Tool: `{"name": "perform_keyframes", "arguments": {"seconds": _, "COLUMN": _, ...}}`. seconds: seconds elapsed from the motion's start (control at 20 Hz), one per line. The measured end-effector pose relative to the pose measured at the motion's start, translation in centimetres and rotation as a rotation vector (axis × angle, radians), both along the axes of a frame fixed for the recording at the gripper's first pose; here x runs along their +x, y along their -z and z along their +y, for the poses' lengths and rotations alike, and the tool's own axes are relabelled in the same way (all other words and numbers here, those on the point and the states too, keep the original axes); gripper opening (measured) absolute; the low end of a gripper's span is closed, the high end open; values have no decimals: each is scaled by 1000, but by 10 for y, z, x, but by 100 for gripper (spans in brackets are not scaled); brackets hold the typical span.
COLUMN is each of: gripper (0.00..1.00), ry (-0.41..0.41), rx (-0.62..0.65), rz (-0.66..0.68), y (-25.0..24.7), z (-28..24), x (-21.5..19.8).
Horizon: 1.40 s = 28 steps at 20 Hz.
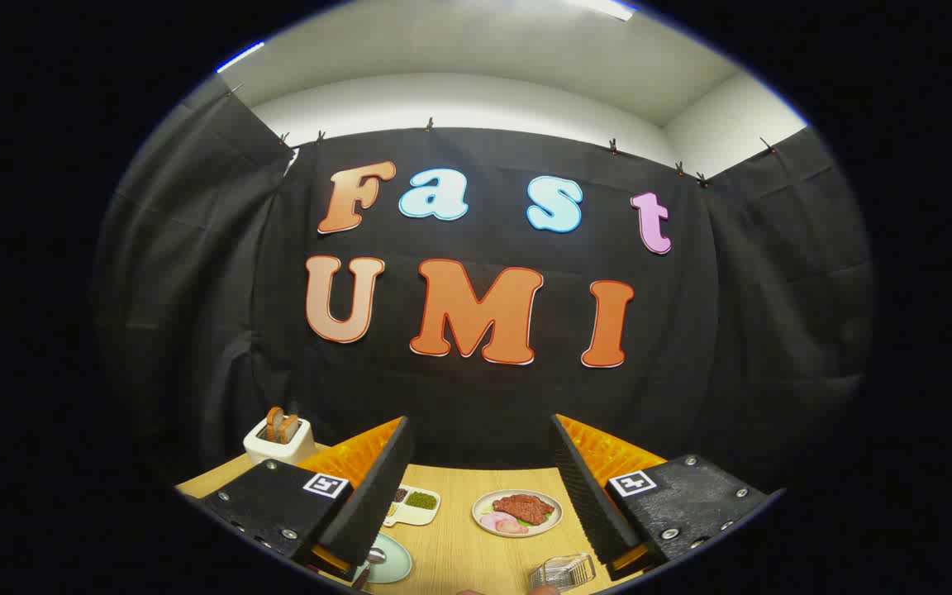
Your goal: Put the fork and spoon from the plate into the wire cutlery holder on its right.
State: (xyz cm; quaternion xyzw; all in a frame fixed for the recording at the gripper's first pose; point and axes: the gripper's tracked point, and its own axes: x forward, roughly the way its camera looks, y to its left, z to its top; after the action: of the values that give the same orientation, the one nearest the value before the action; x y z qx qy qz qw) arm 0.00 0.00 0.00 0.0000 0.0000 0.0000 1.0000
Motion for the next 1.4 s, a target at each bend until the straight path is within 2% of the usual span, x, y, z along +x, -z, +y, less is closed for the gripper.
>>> {"name": "perform_keyframes", "arguments": {"seconds": 0.25, "gripper": 99, "ry": -10, "rx": -4, "rz": 28, "y": 12, "z": 5, "x": 11}}
{"name": "perform_keyframes", "arguments": {"seconds": 0.55, "gripper": 99, "ry": -61, "rx": -23, "rz": 84, "y": 29, "z": 33, "x": 18}}
{"name": "perform_keyframes", "arguments": {"seconds": 0.7, "gripper": 98, "ry": -110, "rx": -23, "rz": 156, "y": 53, "z": 55, "x": 26}}
{"name": "perform_keyframes", "arguments": {"seconds": 0.9, "gripper": 98, "ry": -202, "rx": -18, "rz": 408, "y": 122, "z": 93, "x": 27}}
{"name": "perform_keyframes", "arguments": {"seconds": 1.15, "gripper": 95, "ry": -335, "rx": -6, "rz": 780, "y": 209, "z": 145, "x": 3}}
{"name": "perform_keyframes", "arguments": {"seconds": 1.3, "gripper": 92, "ry": -384, "rx": -34, "rz": 992, "y": 255, "z": 159, "x": -16}}
{"name": "perform_keyframes", "arguments": {"seconds": 1.4, "gripper": 87, "ry": -386, "rx": -64, "rz": 1104, "y": 280, "z": 163, "x": -26}}
